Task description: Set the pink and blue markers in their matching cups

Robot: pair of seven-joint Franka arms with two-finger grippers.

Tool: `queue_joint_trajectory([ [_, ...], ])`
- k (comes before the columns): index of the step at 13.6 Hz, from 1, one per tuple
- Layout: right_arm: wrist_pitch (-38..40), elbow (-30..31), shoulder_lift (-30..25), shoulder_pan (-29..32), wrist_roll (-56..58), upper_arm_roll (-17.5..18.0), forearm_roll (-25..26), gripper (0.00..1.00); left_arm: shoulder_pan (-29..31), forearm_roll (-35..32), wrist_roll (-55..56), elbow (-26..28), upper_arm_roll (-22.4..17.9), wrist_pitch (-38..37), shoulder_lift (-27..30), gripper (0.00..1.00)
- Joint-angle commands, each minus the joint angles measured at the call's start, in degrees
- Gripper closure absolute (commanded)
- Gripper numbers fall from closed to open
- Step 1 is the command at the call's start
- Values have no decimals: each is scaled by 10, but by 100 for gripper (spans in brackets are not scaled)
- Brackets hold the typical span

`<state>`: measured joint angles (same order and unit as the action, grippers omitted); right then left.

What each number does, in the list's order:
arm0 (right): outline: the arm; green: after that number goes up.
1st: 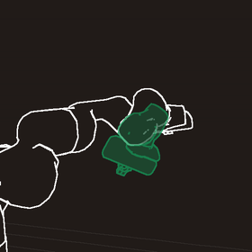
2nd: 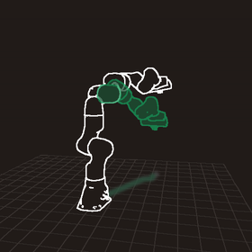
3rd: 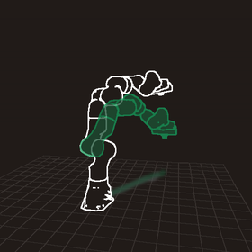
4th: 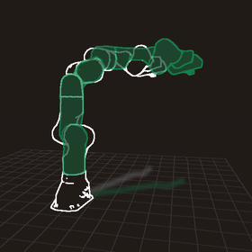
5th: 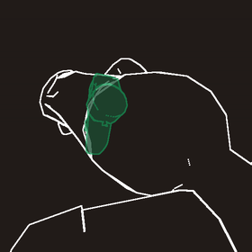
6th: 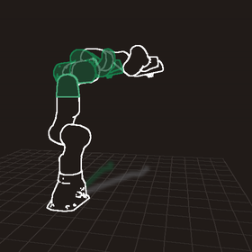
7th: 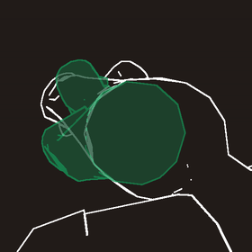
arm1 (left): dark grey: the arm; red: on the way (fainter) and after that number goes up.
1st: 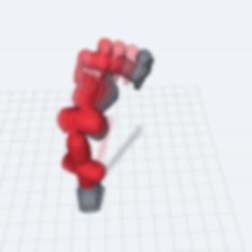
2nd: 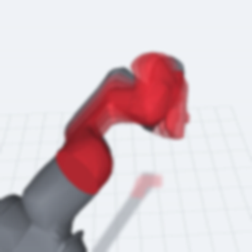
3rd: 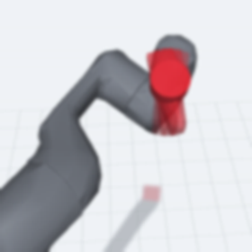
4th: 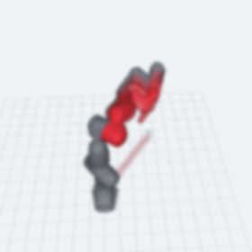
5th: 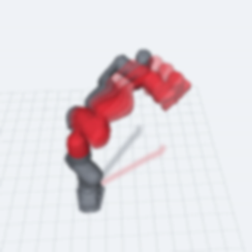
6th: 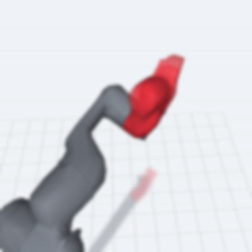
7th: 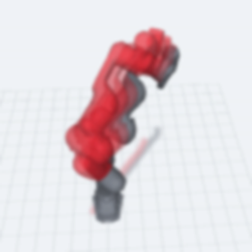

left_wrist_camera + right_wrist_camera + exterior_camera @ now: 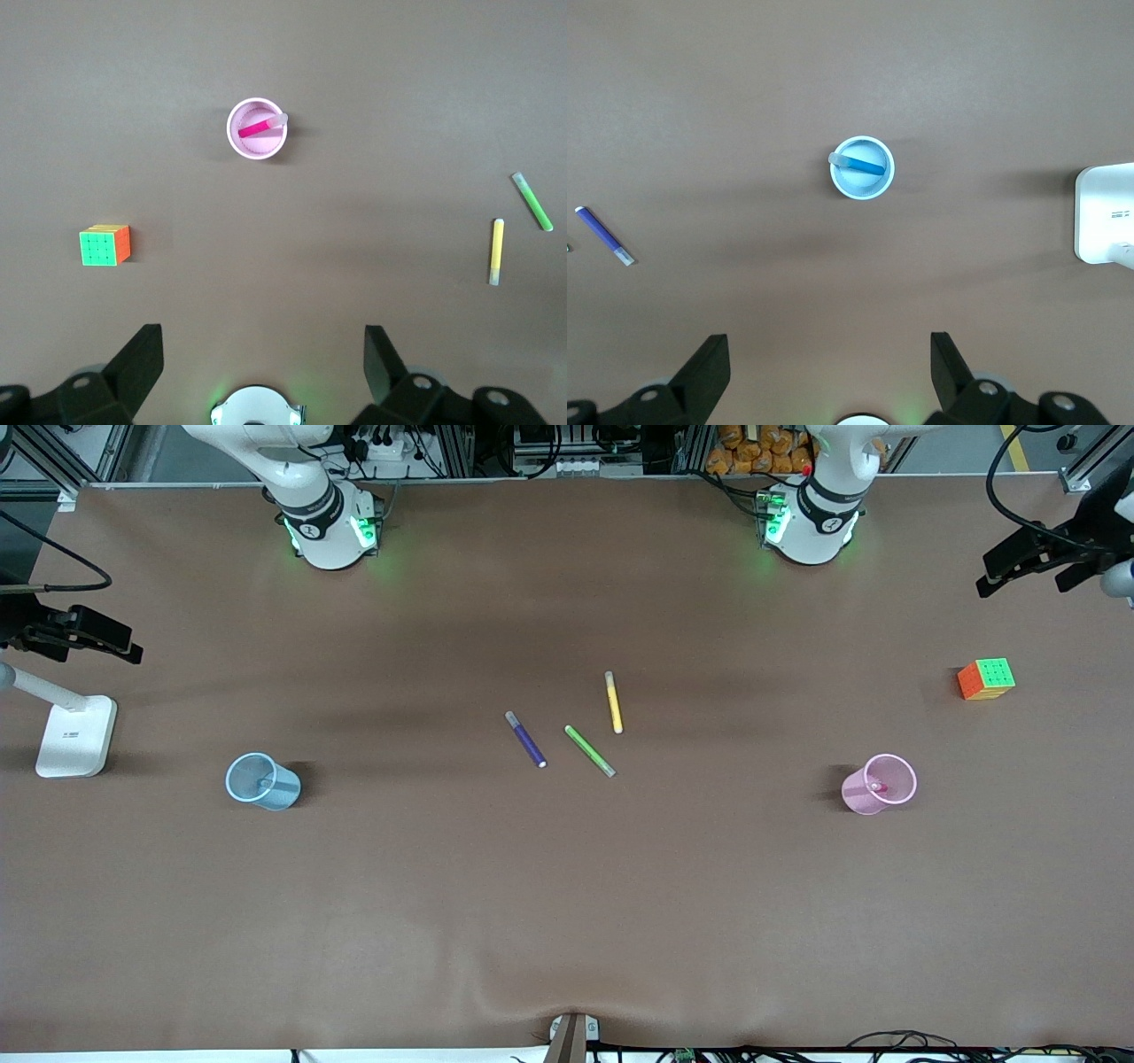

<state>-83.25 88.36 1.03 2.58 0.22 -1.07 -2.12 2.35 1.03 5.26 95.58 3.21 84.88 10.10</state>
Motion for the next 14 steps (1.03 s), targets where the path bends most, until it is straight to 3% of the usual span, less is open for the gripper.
queue_joint_trajectory([
  [1, 0, 16, -13, -6, -13, 1, 12, 0, 5, -7, -12, -28, 1, -3, -16, 0],
  [14, -2, 27, -9, -9, -5, 1, 13, 0, 2, -23, -29, -34, 2, -3, -35, 0],
])
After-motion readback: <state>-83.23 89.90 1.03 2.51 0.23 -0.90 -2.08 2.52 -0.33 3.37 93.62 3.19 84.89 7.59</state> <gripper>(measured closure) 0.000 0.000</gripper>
